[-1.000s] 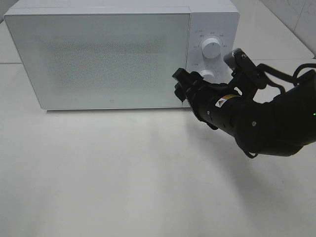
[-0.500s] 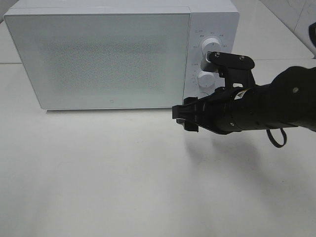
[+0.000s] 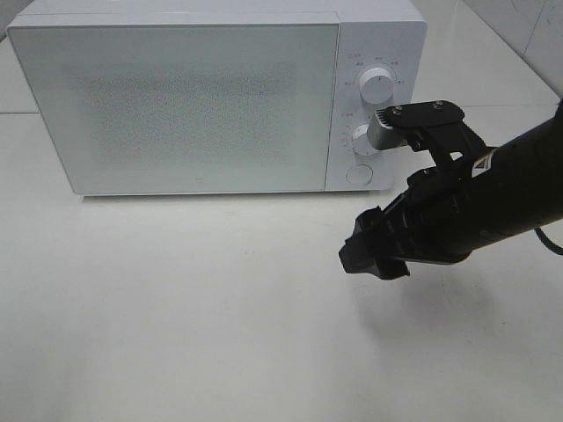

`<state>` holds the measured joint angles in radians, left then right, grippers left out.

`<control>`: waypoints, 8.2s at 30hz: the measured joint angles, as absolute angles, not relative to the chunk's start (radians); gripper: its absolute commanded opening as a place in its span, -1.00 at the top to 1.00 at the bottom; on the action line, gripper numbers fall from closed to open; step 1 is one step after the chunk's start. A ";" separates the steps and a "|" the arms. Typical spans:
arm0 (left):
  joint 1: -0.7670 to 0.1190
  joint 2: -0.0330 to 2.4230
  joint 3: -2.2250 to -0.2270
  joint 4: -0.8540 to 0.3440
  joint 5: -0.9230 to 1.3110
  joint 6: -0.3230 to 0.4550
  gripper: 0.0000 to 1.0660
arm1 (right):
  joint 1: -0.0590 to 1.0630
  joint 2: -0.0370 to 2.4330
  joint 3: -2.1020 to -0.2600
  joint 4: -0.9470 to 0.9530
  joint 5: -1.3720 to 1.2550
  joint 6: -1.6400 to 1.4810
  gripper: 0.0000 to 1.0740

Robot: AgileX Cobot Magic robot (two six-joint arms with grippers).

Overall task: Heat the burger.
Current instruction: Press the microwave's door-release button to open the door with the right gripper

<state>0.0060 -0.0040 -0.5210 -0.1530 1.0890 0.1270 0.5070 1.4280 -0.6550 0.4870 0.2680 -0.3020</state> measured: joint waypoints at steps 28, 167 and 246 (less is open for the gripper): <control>0.006 -0.004 -0.521 -0.153 1.089 0.127 -0.83 | 0.490 0.800 -0.655 -0.031 0.857 0.038 -0.45; 0.006 -0.004 -0.521 -0.153 1.089 0.127 -0.83 | 0.648 1.646 -0.307 0.607 -1.153 -0.263 -0.42; 0.006 -0.004 -0.521 -0.153 1.089 0.127 -0.83 | 0.751 1.908 -0.541 0.862 -1.097 1.300 1.00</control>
<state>0.0060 -0.0040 -0.5210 -0.1530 1.0890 0.1270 0.7510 1.9080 -0.5410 0.8620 -1.0970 1.3000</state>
